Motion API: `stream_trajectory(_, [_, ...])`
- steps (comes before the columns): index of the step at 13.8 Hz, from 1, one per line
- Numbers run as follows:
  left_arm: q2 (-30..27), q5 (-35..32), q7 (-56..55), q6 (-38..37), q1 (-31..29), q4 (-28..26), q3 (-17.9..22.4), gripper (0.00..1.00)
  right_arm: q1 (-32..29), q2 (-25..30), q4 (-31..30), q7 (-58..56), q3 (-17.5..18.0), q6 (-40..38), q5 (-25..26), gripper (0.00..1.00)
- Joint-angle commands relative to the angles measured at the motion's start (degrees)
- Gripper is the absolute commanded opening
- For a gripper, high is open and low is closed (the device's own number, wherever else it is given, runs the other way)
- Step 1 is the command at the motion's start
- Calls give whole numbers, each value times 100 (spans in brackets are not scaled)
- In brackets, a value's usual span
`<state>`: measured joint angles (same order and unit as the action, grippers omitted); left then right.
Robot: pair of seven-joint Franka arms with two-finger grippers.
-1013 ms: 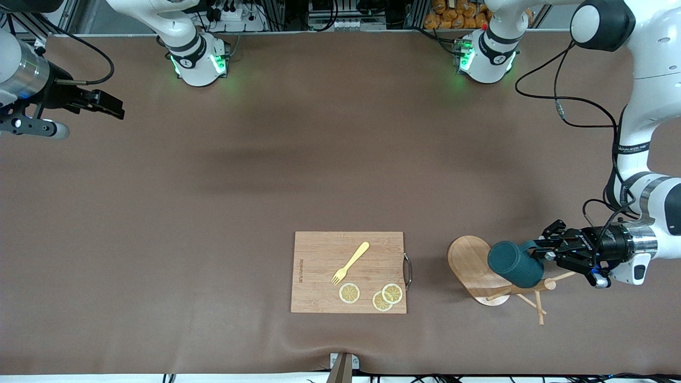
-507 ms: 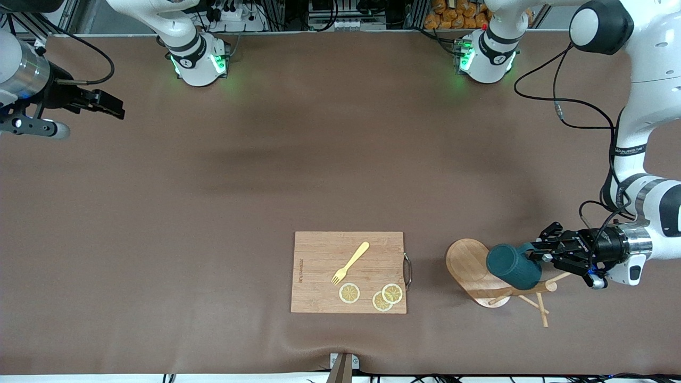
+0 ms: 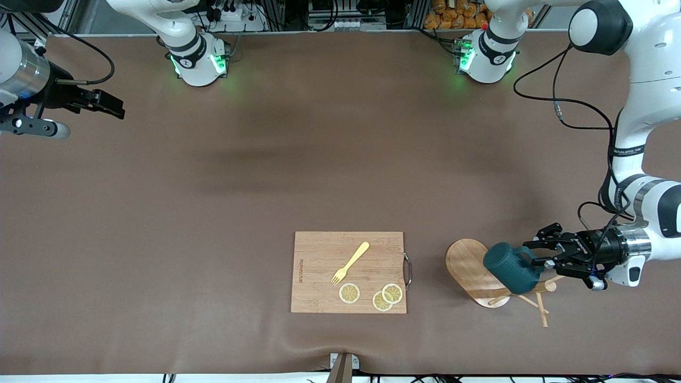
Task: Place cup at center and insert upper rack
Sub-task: 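Settle the mug on the peg and open the left gripper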
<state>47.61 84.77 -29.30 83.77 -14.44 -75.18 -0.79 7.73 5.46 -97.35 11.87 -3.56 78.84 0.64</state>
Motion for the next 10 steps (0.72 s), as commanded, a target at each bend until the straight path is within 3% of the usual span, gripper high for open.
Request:
stream_trajectory(1, [-155, 49, -320, 69, -102, 30, -18, 100, 18, 42, -30, 61, 5, -27, 95, 100])
stream_trajectory(5, [-488, 22, -979, 52, -217, 56, 17, 100, 18, 42, -30, 61, 5, -27, 103, 100])
stream_trajectory(10, [-1209, -811, -1077, 43, -375, 39, -9, 100, 26, 42, -30, 70, 5, -27, 95, 100])
